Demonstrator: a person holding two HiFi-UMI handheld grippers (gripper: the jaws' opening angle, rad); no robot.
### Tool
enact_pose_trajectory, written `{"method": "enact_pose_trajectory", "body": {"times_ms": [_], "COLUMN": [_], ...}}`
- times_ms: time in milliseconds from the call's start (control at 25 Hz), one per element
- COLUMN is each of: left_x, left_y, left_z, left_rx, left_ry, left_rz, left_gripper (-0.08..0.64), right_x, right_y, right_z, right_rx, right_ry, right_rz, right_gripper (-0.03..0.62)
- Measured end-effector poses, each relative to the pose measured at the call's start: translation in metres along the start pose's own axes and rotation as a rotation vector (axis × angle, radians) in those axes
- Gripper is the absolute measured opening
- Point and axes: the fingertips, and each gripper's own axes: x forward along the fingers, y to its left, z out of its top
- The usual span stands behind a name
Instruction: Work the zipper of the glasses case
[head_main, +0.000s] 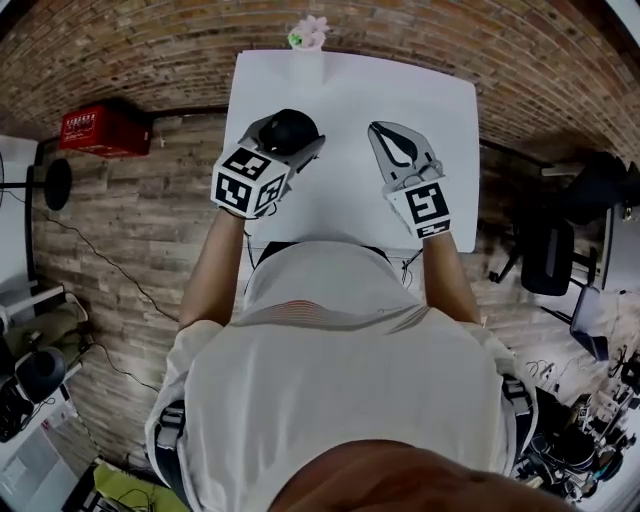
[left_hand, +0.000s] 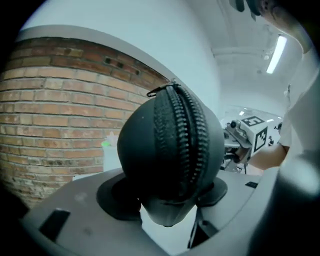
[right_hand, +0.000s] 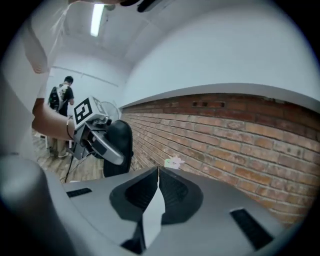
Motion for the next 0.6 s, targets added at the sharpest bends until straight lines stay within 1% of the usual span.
{"method": "enact_pose_trajectory", "body": {"times_ms": [160,240,360,440,600], "left_x": [-0.034,-0.052,-0.078,-0.089,-0.095], "left_y": [0.032,0.042,0.052,0.053,0.052], "left_z": [0.023,0.033,0.043,0.047,0.047], "left_rx": [-0.063,-0.070,-0.055,-0.048,-0.083], "left_ry": [-0.154,-0.220,-0.303,-0.340,-0.374], "left_rz": [0.156,0.218,0.305,0.340,0.343], "left_gripper": [0.267,0.267,0.267,0.267,0.267], "right_x": [-0.012,-0.019,-0.028,-0.034,-0.039], "right_y": [-0.035,-0.050,-0.068,-0.075,-0.077], "right_z": [-0.017,-0.021,-0.024,-0.024,-0.023], "right_rx": [0.166,0.227,0.285,0.305,0.308], "right_ry": [0.019,0.016,0.005,-0.002,-0.010], "right_rz": [-0.120,-0.173,-0.237,-0.267,-0.284], "right_gripper": [0.052,0.052,0.052,0.051,0.051]}}
